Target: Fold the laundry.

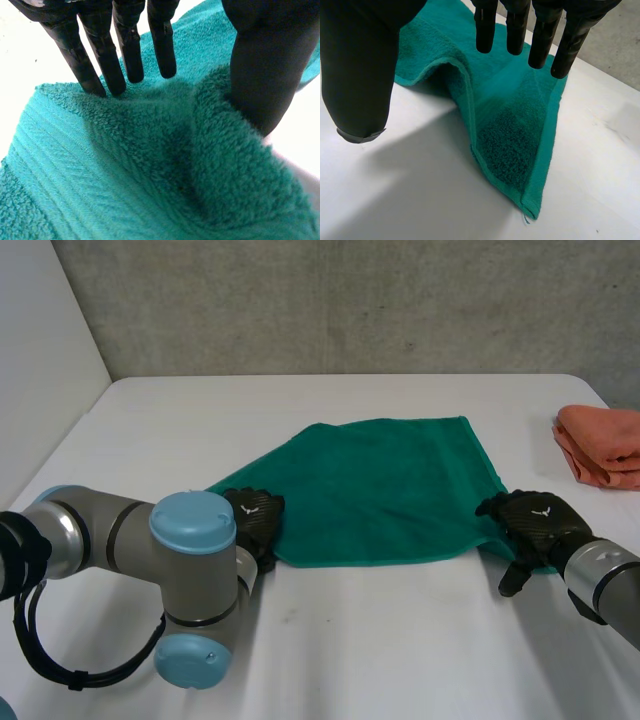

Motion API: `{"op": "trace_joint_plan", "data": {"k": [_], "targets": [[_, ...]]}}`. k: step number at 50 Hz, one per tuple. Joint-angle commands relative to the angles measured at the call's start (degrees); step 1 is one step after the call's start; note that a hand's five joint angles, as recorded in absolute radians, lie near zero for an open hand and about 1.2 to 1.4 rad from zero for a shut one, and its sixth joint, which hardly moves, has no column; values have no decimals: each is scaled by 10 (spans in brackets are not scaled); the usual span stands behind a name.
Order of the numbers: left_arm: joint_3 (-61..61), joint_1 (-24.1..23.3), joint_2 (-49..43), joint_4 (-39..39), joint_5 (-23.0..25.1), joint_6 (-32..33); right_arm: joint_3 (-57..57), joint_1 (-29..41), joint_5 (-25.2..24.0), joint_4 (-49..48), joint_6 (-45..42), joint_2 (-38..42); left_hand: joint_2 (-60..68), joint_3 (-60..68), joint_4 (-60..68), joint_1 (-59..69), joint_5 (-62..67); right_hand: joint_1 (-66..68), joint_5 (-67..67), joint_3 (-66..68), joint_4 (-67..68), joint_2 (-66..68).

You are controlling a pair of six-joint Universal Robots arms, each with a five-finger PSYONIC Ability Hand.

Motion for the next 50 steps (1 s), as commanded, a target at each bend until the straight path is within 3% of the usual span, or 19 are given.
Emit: {"op": "trace_joint_plan", "data": {"k": [1, 10, 20, 31, 44, 50], "targets": [[-17, 1, 13, 6, -14, 34, -3, 1, -1, 0, -2, 5, 187, 187, 186, 183, 187, -9, -20, -15, -26, -26], [-66, -1, 90, 5, -20, 36, -33, 26, 4, 5, 11, 8, 493, 493, 492, 490, 493, -19, -30, -25, -36, -36], [-90, -3, 195, -9, -14, 70, -65, 88, 21, 8, 72, 27, 494, 493, 492, 490, 493, -38, -49, -45, -56, -55], [-74, -9, 212, -42, 26, 70, -82, 150, 48, 2, 121, 72, 494, 493, 492, 490, 493, -38, -48, -44, -55, -54], [-69, -11, 225, -42, 26, 53, -113, 213, 49, -20, 352, 95, 494, 493, 492, 490, 493, -38, -49, -45, -56, -55], [-62, -10, 237, -44, 26, 38, -136, 261, 59, -35, 364, 118, 494, 493, 492, 490, 493, -38, -49, -45, -56, -55]]}}
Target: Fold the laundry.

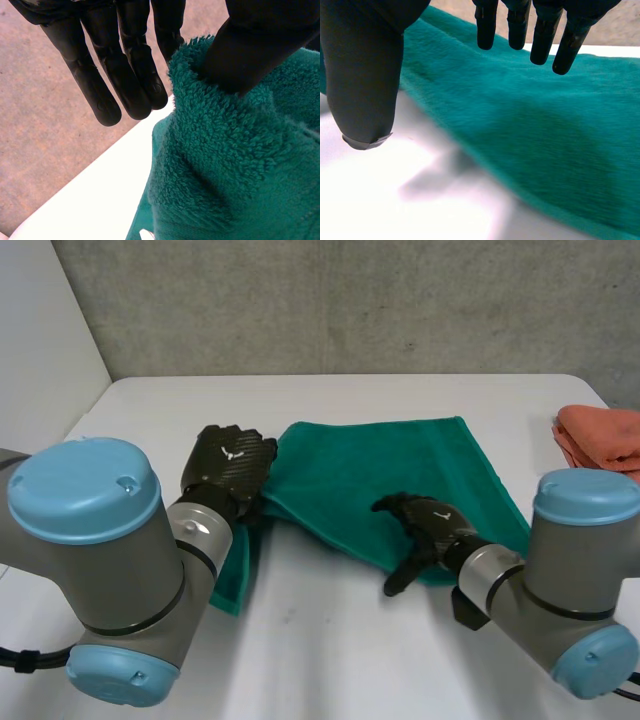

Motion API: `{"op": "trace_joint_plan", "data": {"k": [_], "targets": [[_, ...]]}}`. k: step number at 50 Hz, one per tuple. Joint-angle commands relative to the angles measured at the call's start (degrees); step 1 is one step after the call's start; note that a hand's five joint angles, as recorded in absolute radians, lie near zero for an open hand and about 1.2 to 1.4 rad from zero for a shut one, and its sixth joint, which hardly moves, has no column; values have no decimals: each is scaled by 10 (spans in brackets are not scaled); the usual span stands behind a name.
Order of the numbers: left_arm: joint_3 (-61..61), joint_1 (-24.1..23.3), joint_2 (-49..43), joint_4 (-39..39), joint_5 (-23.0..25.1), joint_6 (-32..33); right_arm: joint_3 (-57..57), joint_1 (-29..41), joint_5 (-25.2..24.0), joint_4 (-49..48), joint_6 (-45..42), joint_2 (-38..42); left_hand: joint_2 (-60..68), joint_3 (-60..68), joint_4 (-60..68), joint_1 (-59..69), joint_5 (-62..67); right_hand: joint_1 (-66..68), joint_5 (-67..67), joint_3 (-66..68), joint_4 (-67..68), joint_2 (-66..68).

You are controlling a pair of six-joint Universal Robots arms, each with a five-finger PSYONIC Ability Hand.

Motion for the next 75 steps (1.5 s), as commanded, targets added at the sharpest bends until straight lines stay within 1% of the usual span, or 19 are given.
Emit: {"op": "trace_joint_plan", "data": {"k": [1, 7, 9, 12, 16, 20, 25, 28, 33, 40, 44, 49, 54, 58, 64, 68, 69, 73, 75], "targets": [[6, 0, 15, -1, 0, -18, -30, 56, 15, -22, 36, 30, 115, 119, 114, 157, 140, -19, -36, -24, -36, -28], [3, 0, 37, -19, 0, -24, -64, 61, 109, -57, 27, 68, 115, 119, 114, 157, 140, -15, -32, -20, -32, -24], [1, 2, 43, -24, 0, -27, -73, 54, 138, -61, 21, 70, 115, 119, 114, 157, 140, 69, 51, 64, 52, 60], [-6, 6, 57, -34, 0, -29, -74, 51, 153, -64, 6, 67, 115, 119, 114, 157, 140, 162, 144, 157, 144, 153], [-18, 11, 74, -42, 1, -29, -65, -19, 148, -63, -48, 59, 115, 119, 114, 157, 140, 259, 242, 254, 242, 251], [-33, 29, 94, -43, 3, -29, -48, -91, 120, -58, -127, 46, 115, 119, 114, 157, 140, 348, 331, 343, 331, 340], [-51, 48, 103, -43, 7, -29, -28, -153, 62, -57, -228, 33, 115, 119, 114, 157, 140, 681, 663, 676, 663, 672], [-58, 57, 102, -45, 14, -28, -25, -171, 40, -46, -276, 14, 115, 119, 114, 157, 140, 681, 664, 676, 664, 672], [-67, 68, 97, -63, 26, -21, -41, -180, -2, 112, -430, -89, 115, 119, 114, 157, 140, 681, 664, 676, 664, 672], [-59, 83, 97, -176, 65, 8, -116, -181, -8, 352, -617, -200, 115, 119, 114, 157, 140, 681, 664, 676, 664, 672], [-58, 86, 97, -226, 94, 53, -151, -174, -8, 453, -653, -215, 98, 102, 98, 141, 123, 681, 664, 676, 664, 672], [-59, 87, 81, -229, 100, 96, -155, -170, -10, 501, -661, -202, 97, 101, 96, 139, 122, 681, 664, 676, 664, 672], [-26, 94, -13, -186, 96, 133, -171, -153, 6, 493, -660, -109, 95, 99, 94, 137, 120, 681, 664, 676, 664, 672], [35, 110, -95, -157, 94, 160, -222, -120, 48, 479, -654, -24, 95, 99, 94, 137, 120, 681, 664, 676, 664, 672], [150, 148, -176, -106, 95, 208, -362, -83, 127, 379, -626, 70, 108, 112, 108, 151, 133, 681, 664, 676, 664, 672], [216, 158, -186, -6, 102, 238, -477, -66, 141, 282, -582, 92, 107, 111, 106, 149, 132, 681, 664, 676, 664, 672], [237, 160, -183, 57, 111, 241, -500, -65, 142, 261, -575, 95, 112, 116, 111, 154, 137, 681, 664, 676, 664, 672], [270, 166, -153, 207, 146, 238, -588, -51, 144, 147, -535, 94, 115, 119, 114, 157, 140, 681, 664, 676, 664, 672], [282, 174, -137, 251, 154, 238, -620, -41, 144, 79, -518, 89, 115, 119, 114, 157, 140, 681, 664, 676, 664, 672]]}}
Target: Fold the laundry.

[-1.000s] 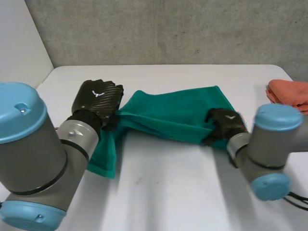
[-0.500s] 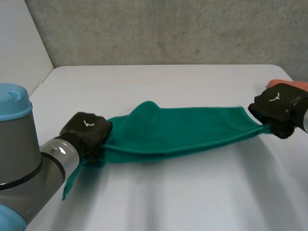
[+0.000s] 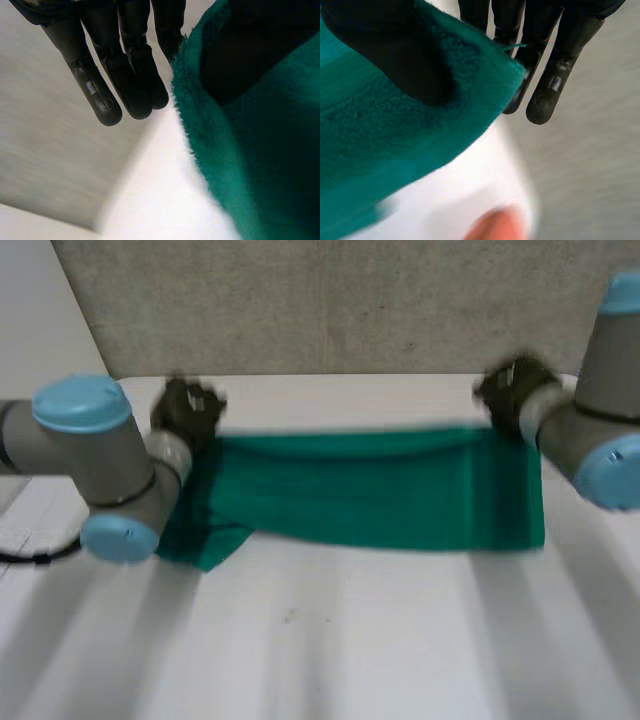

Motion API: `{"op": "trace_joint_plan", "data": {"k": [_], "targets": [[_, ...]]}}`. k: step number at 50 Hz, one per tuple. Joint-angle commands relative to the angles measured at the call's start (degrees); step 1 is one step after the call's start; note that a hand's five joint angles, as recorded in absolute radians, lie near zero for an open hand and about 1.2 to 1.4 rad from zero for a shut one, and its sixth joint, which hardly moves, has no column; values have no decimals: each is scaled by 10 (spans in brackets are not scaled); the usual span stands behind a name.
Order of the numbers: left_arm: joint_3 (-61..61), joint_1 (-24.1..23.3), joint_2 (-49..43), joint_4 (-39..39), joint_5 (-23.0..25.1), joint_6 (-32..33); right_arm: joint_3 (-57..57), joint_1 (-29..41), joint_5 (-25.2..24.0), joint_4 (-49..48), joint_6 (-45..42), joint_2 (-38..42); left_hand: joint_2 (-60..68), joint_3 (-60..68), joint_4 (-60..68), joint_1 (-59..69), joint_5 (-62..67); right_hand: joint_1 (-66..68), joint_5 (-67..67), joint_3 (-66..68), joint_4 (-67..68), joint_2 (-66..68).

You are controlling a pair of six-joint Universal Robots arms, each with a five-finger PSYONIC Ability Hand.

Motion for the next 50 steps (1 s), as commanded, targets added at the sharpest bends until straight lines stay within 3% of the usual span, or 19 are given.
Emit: {"op": "trace_joint_plan", "data": {"k": [1, 6, 11, 20, 31, 38, 44, 50], "targets": [[61, 20, 56, 225, 44, 0, -137, 27, 0, -211, 62, -10, 114, 117, 112, 155, 140, 233, 131, 125, 120, 131], [85, 39, 94, 238, 45, -48, -136, 35, 1, -298, 63, -32, 114, 117, 112, 155, 140, 233, 131, 125, 120, 131], [32, 46, 129, 234, 51, -74, -94, 50, -2, -299, 65, -45, 114, 117, 112, 155, 140, 233, 131, 125, 120, 131], [-142, 46, 142, 215, 68, -74, 122, 47, -20, -286, 67, -83, 114, 117, 112, 155, 140, 233, 131, 125, 120, 131], [-305, 29, 101, 147, 67, -68, 308, 42, -49, -229, 66, -51, 86, 89, 84, 127, 112, 233, 131, 125, 120, 131], [-346, 13, 109, 70, 68, -74, 363, 27, -53, -206, 66, -62, -182, -179, -184, -141, -156, 233, 131, 125, 120, 131], [-365, 11, 144, 38, 65, -84, 422, -30, -62, -206, 66, -133, -343, -340, -345, -302, -317, 233, 131, 125, 120, 131], [-376, 21, 203, 36, 62, -168, 461, -69, -91, -209, 66, -158, -523, -520, -525, -482, -497, 233, 131, 125, 120, 131]]}}
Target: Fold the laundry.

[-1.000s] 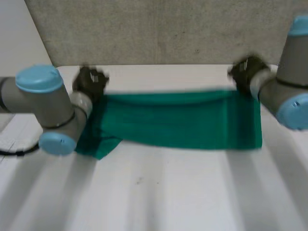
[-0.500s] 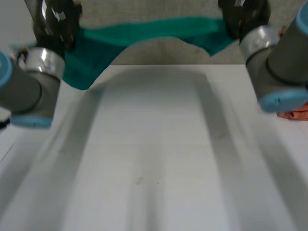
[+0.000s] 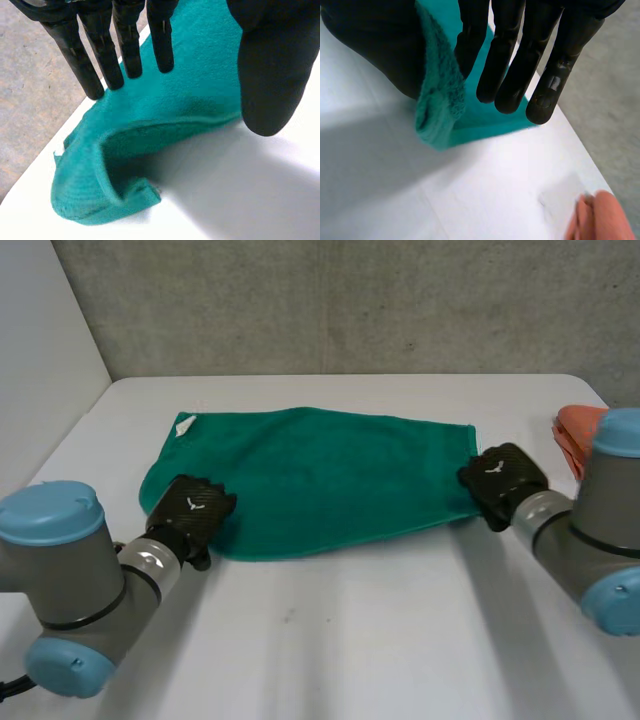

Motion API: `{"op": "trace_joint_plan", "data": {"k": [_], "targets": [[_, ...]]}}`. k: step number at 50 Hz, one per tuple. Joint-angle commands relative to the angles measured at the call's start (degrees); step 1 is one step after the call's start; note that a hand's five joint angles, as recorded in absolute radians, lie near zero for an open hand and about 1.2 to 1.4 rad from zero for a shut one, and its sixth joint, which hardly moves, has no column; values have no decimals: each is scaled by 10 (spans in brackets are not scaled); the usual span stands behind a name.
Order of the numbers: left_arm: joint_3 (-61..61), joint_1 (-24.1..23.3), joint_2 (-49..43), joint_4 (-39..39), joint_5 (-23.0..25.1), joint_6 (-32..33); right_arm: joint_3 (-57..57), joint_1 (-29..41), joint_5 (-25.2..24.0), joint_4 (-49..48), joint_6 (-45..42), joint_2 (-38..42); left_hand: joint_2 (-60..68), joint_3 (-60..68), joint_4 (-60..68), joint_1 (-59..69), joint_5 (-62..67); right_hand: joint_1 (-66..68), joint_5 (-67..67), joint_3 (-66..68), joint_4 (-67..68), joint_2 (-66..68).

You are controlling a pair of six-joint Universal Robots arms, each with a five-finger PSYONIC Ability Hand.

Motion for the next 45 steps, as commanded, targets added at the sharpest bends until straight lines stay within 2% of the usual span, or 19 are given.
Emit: {"op": "trace_joint_plan", "data": {"k": [1, 3, 6, 9, 14, 27, 34, 39, 43, 45], "targets": [[-12, 11, 68, -7, -3, -96, 56, -58, -36, -7, 1, -42, -117, -120, -112, -109, -110, 233, 130, 125, 118, 131], [-16, 20, 82, -9, -3, -142, 63, -65, -41, -7, 3, -42, -127, -130, -122, -120, -120, 233, 130, 125, 118, 131], [-26, 26, 92, -11, -6, -172, 71, -82, -46, -16, 3, -42, -121, -123, -116, -113, -113, 233, 130, 125, 118, 131], [-30, 35, 93, -18, -11, -172, 78, -100, -50, -29, 4, -42, -114, -116, -109, -106, -107, 233, 130, 125, 118, 131], [-37, 75, 88, -41, -15, -172, 82, -107, -51, -32, 4, -42, -48, -51, -44, -41, -41, 233, 130, 125, 118, 131], [-29, 97, 24, -48, -11, -171, 94, -105, -58, -37, 4, -41, 9, 6, 14, 17, 16, 233, 130, 125, 118, 131], [-16, 102, -5, -45, -8, -138, 96, -105, -58, -42, 4, -40, 19, 16, 24, 27, 26, 233, 130, 125, 118, 131], [0, 103, -26, -34, -8, -116, 98, -105, -58, -43, 4, -40, 83, 80, 88, 91, 90, 233, 130, 125, 118, 131], [18, 108, -47, -24, -9, -115, 99, -105, -58, -42, 4, -40, 236, 233, 241, 243, 243, 233, 130, 125, 118, 131], [31, 111, -51, -24, -9, -115, 100, -105, -58, -41, 4, -41, 387, 384, 392, 394, 394, 233, 130, 125, 118, 131]]}}
